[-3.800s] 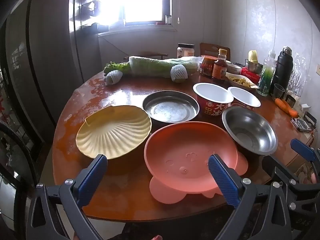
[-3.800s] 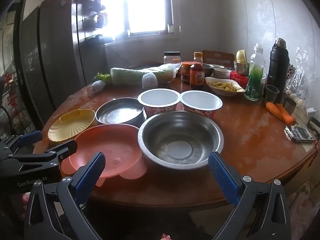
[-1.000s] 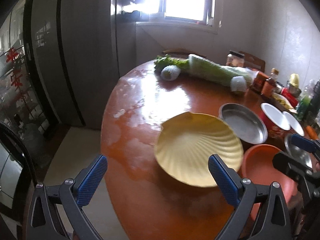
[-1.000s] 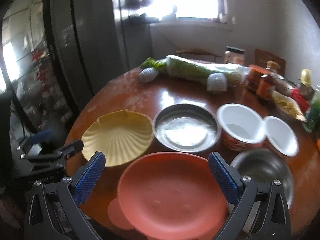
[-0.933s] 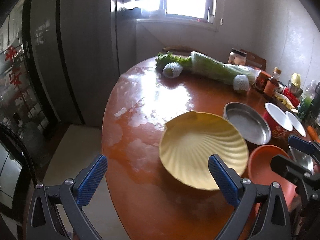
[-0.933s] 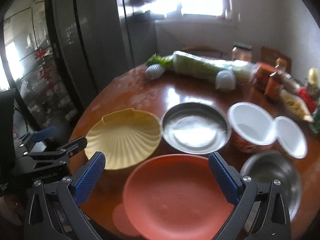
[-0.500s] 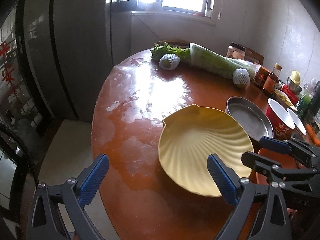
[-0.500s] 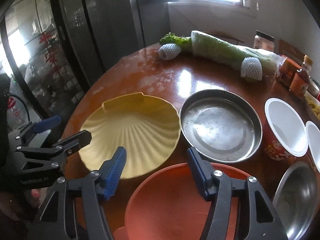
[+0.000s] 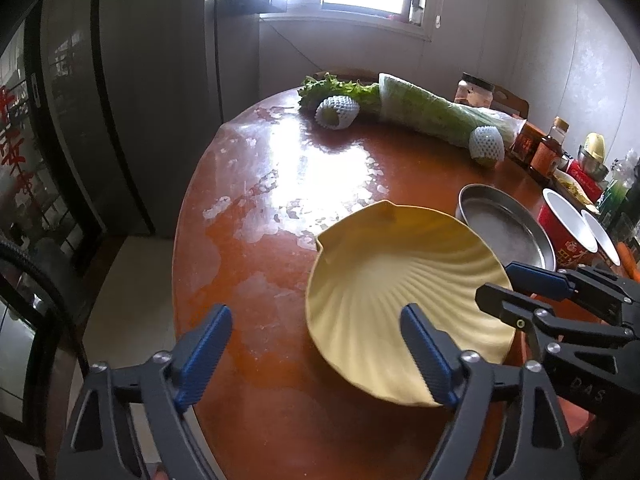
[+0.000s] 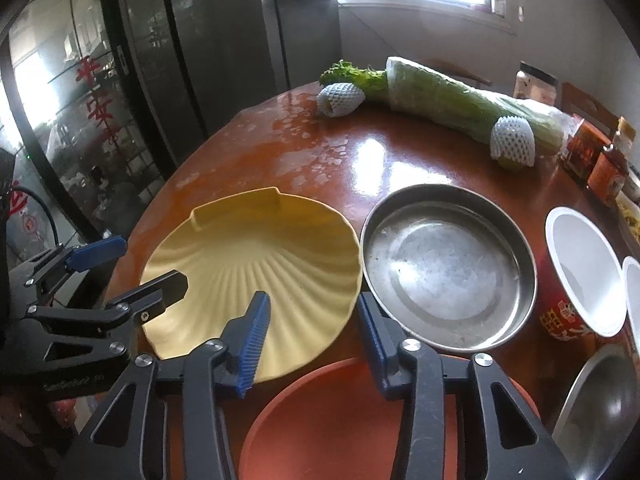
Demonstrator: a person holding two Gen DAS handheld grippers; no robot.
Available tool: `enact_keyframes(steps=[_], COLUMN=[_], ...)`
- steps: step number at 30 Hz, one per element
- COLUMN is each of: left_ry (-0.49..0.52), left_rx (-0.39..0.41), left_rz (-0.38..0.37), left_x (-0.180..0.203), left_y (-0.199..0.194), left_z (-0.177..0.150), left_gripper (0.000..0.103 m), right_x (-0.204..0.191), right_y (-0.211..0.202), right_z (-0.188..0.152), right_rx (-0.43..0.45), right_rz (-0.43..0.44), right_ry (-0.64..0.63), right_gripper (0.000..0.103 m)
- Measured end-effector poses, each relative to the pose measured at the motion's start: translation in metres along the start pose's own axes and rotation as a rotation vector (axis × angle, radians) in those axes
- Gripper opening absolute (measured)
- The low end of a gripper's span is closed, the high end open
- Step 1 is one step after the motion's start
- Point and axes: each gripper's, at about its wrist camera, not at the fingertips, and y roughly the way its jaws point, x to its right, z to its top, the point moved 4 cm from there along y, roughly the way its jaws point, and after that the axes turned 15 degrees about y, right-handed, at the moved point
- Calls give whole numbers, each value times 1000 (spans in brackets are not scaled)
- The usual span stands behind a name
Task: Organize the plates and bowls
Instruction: 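Move the left gripper to the yellow shell plate rim and close it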
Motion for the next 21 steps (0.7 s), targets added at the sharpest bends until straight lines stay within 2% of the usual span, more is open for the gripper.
enact_keyframes(steps=[2, 5, 7, 8, 13, 18, 21], left_ry=[-3, -10, -16, -15, -2, 30, 45], left_rx=[-6, -28, -42, -35, -36, -21, -20], left_rz=[-11, -33, -60, -56, -65, -29, -70], left_x=[0, 0, 1, 0, -6, -12, -10], left_y=[2, 8, 13, 12, 11, 8, 11], left_z=[-1, -4, -6, -6, -4, 3, 8], left_gripper=[74, 60, 46, 43, 40, 40, 39], right_x=[-2, -4, -4, -5, -11, -19, -26], right_y=[0, 0, 0, -1, -6, -16, -23], right_z=[-1, -2, -3, -4, -8, -15, -22], right_rx=[4, 5, 3, 2, 2, 4, 5], right_rz=[2, 9, 19, 23, 28, 61, 101], right_ry=[-18, -40, -48, -51, -70, -63, -53], right_gripper=[36, 31, 30, 30, 30, 31, 31])
